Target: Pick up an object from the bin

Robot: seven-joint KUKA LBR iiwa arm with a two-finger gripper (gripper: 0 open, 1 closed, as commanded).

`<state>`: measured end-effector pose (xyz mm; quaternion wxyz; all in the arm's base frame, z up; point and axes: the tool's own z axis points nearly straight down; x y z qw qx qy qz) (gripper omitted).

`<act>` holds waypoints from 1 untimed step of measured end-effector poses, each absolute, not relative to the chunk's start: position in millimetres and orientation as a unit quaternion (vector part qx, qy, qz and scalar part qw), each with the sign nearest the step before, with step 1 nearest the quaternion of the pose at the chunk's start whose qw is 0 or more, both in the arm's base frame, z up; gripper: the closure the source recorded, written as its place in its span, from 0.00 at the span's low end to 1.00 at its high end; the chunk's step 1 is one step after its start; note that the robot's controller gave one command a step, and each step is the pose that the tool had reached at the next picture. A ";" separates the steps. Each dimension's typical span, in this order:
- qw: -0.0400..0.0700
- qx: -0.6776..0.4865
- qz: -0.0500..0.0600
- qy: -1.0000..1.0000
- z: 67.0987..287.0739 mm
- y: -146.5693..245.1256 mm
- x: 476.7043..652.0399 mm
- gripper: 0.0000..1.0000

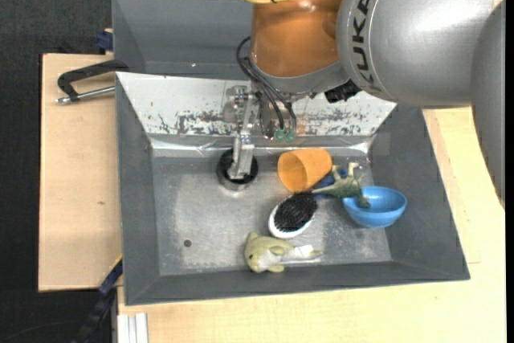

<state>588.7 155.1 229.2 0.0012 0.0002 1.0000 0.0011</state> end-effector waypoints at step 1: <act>-0.003 -0.034 -0.001 0.999 135.6 76.9 584.9 0.00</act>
Offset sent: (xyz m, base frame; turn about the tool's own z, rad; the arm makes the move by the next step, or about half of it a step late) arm -0.0031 -0.0738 -0.0896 -0.0731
